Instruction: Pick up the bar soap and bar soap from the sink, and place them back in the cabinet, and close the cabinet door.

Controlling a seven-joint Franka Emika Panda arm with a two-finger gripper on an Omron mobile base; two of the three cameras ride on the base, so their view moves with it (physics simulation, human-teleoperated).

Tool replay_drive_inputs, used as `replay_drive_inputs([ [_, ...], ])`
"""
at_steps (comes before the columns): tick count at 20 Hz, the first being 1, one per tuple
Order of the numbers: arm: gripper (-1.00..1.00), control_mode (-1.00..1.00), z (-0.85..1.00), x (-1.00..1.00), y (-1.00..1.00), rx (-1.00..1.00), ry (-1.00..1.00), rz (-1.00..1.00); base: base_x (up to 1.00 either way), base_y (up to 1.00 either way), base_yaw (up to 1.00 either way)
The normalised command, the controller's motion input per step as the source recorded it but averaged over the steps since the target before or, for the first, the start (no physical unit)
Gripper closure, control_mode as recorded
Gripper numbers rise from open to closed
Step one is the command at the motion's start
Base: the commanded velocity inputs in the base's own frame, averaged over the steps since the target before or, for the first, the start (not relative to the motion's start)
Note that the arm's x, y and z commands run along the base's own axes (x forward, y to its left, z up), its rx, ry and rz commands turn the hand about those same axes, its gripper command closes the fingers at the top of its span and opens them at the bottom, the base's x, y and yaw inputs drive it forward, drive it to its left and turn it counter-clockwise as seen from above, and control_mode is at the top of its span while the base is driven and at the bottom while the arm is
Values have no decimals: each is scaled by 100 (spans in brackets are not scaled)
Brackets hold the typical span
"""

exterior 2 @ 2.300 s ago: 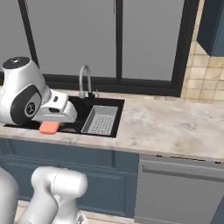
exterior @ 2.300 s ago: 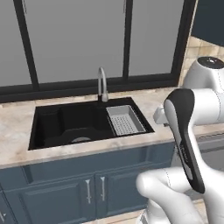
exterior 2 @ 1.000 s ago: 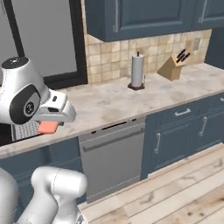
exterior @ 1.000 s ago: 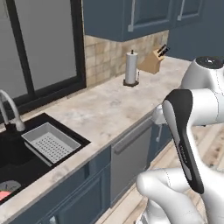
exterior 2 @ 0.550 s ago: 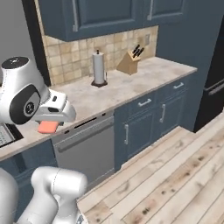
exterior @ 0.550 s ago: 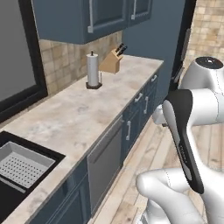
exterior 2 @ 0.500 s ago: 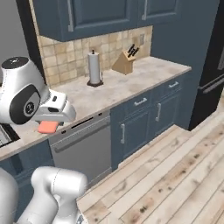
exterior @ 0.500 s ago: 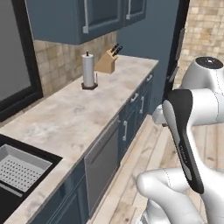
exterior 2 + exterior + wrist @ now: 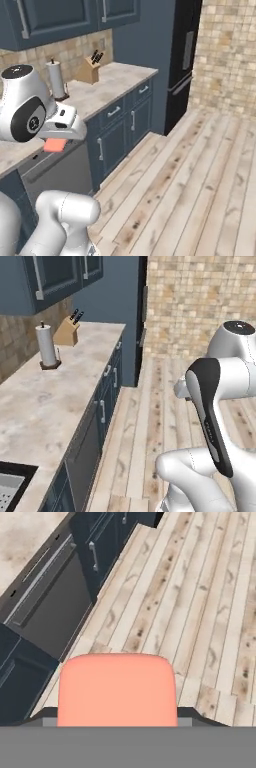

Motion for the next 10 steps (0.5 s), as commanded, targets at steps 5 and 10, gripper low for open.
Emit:
replay_drive_inputs([
  [5,100,100,0,0,0,0,0,0,-4,-22,-50],
  [10,100,100,0,0,0,0,0,0,-3,-21,-49],
])
